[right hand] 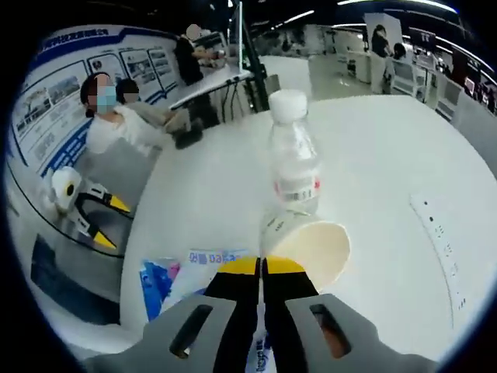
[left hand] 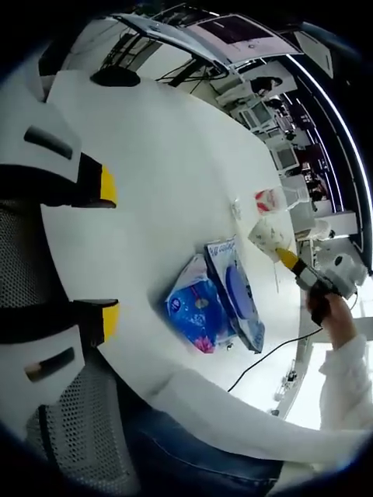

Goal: Arrange the tabletop items into an orderly group along one side of the table until the central work area is clear of visible clutter.

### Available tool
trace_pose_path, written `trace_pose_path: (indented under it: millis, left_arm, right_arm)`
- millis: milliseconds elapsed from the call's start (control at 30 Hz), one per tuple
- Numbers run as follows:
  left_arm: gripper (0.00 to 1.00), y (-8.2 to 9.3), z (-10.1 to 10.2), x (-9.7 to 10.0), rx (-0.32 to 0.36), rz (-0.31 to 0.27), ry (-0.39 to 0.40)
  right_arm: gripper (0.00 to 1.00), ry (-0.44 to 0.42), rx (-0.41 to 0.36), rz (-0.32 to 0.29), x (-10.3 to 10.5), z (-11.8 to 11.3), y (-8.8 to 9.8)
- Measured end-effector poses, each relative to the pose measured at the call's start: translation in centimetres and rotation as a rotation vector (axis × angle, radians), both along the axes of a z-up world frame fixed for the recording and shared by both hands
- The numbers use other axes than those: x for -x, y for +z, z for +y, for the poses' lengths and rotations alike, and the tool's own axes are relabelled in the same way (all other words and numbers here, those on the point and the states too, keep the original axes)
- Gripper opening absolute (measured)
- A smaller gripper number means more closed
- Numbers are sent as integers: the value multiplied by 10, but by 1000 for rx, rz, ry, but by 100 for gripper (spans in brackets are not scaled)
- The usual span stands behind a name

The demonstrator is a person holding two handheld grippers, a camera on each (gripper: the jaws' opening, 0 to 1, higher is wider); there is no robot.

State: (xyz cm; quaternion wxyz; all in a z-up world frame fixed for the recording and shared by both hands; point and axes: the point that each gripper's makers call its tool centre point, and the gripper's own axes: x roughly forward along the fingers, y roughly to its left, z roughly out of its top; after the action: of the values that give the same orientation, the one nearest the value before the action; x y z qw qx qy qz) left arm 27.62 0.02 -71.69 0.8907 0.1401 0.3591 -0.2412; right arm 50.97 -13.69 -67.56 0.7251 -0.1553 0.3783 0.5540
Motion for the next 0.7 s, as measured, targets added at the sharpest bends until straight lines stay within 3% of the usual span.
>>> trace_pose_path:
  millis: [133,433,533,700]
  left_arm:
    - [46,0,0,1,-3,5,-2]
    - [46,0,-1,1,-4,3,-6]
    - [46,0,-1,1,-6,2,-8]
    - [45,-1,-1,1,-15,5,-13]
  right_arm:
    - [0,-18,57,-11,-8,-4,-5]
    - [0,24,162,-33,-15,-8,-9]
    - [0,19,169,-15,-19,-6,-9]
    - [0,31,257,-1,-26,-7,-14]
